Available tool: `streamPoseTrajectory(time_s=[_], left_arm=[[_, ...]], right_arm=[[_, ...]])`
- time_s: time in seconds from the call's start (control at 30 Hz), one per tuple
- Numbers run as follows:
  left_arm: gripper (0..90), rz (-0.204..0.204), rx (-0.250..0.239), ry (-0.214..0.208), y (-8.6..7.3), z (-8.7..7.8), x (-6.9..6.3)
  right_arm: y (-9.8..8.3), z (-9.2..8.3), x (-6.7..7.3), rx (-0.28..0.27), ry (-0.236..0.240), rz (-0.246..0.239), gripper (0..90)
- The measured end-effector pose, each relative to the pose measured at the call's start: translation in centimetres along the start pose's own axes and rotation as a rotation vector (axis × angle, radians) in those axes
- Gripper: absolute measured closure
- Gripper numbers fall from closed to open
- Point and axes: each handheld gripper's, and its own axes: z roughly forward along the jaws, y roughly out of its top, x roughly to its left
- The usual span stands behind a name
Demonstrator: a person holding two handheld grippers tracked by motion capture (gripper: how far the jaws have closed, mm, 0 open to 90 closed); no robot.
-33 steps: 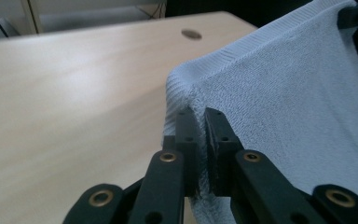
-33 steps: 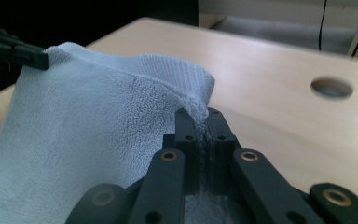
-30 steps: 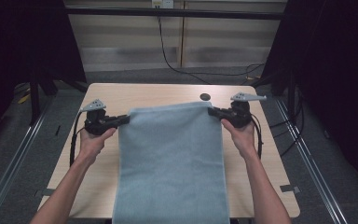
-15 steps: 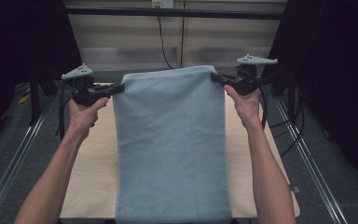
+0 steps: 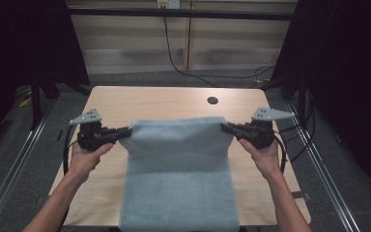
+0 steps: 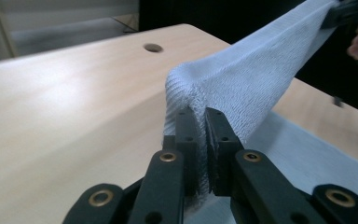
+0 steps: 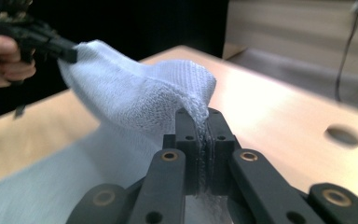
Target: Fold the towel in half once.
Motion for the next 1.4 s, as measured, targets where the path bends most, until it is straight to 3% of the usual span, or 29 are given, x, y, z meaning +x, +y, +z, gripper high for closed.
streamPoseTrajectory(time_s=[0.03, 0.13, 0.2, 0.27, 0.33, 0.37, 0.43, 0.57, 0.63, 0.77, 0.83, 0.87, 0.9, 1.0, 1.07, 1.13, 1.27, 1.4], left_arm=[[85.3, 0.002, 0.007, 0.005, -0.6, -0.2, -0.4], [85.2, -0.034, -0.009, -0.054, -2.6, -1.1, -1.7], [85.3, -0.026, 0.015, -0.056, -4.1, -1.6, -2.5], [85.3, -0.047, 0.031, -0.068, -5.4, -2.0, -3.1], [85.3, -0.052, 0.057, -0.054, -6.6, -2.0, -3.6], [85.3, -0.071, 0.075, -0.068, -7.2, -2.0, -3.8], [85.3, -0.058, 0.118, -0.047, -8.5, -1.7, -4.5], [84.8, -0.052, 0.217, -0.089, -11.0, -1.2, -5.5], [84.9, -0.045, 0.253, -0.094, -12.1, -1.1, -6.0], [85.0, -0.036, 0.311, -0.101, -12.9, 0.0, -6.1], [85.2, -0.03, 0.304, -0.086, -12.9, 0.3, -5.9], [85.1, -0.001, 0.294, -0.059, -12.8, 0.6, -5.8], [85.1, 0.02, 0.292, -0.041, -12.7, 0.8, -5.6], [85.3, 0.002, 0.279, -0.014, -12.0, 1.8, -4.2], [85.4, -0.005, 0.274, 0.014, -11.3, 2.6, -2.7], [85.4, -0.044, 0.27, 0.017, -10.5, 3.6, -0.9], [85.4, -0.058, 0.264, 0.071, -8.7, 5.5, 2.2], [85.4, -0.03, 0.239, 0.136, -7.3, 7.6, 4.9]], right_arm=[[-0.7, -0.4, 0.4, 0.003, 0.008, 0.006, 86.5], [-2.5, -1.5, 1.5, 0.028, 0.024, 0.014, 86.5], [-3.3, -2.1, 2.5, 0.061, 0.029, 0.007, 86.4], [-4.3, -2.5, 3.4, 0.093, 0.043, 0.011, 86.5], [-5.5, -2.8, 4.4, 0.112, 0.045, 0.021, 86.5], [-6.1, -2.9, 4.8, 0.12, 0.046, 0.03, 86.5], [-7.7, -3.0, 5.6, 0.152, 0.047, 0.049, 86.5], [-11.1, -2.9, 6.7, 0.248, 0.049, 0.079, 86.4], [-12.5, -3.1, 6.9, 0.271, 0.063, 0.122, 86.5], [-14.8, -2.0, 7.8, 0.396, 0.05, 0.106, 86.5], [-14.8, -1.7, 7.5, 0.399, 0.042, 0.108, 86.5], [-14.9, -1.3, 7.3, 0.406, 0.044, 0.115, 86.6], [-14.9, -1.1, 6.9, 0.402, 0.057, 0.141, 86.7], [-14.3, 0.1, 6.0, 0.397, 0.02, 0.105, 86.9], [-13.9, 1.2, 5.0, 0.387, 0.001, 0.107, 86.9], [-13.3, 2.3, 3.9, 0.383, -0.036, 0.098, 86.9], [-12.2, 4.7, 1.8, 0.375, -0.077, 0.094, 86.9], [-11.1, 7.0, -0.4, 0.372, -0.095, 0.114, 86.9]])
